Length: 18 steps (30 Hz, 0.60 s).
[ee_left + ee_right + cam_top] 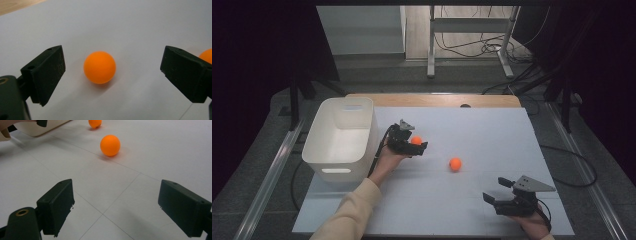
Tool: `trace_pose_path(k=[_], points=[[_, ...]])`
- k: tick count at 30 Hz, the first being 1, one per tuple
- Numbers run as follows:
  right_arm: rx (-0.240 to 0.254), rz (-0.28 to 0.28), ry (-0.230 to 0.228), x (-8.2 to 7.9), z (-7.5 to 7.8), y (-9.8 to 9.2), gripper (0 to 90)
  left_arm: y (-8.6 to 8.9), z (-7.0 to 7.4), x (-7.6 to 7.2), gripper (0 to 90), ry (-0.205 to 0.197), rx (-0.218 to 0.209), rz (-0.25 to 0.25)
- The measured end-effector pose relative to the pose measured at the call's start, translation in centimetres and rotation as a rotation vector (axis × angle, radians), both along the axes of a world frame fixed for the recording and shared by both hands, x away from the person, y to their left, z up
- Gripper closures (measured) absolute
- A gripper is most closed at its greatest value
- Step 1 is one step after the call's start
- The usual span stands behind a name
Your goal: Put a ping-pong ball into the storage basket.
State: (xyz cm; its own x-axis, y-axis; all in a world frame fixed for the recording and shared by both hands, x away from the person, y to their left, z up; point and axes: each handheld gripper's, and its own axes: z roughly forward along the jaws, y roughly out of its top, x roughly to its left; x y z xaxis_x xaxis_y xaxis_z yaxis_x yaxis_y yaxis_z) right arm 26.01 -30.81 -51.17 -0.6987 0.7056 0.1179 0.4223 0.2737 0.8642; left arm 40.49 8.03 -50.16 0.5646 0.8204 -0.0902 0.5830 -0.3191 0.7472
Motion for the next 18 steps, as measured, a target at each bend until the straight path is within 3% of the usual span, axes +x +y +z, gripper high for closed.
trace_pose_path(k=[18], points=[[-0.004,-0.004,0.003,0.0,-0.1,0.0,13.9,-0.1,-1.1,1.7,7.2,0.026,0.002,0.013]])
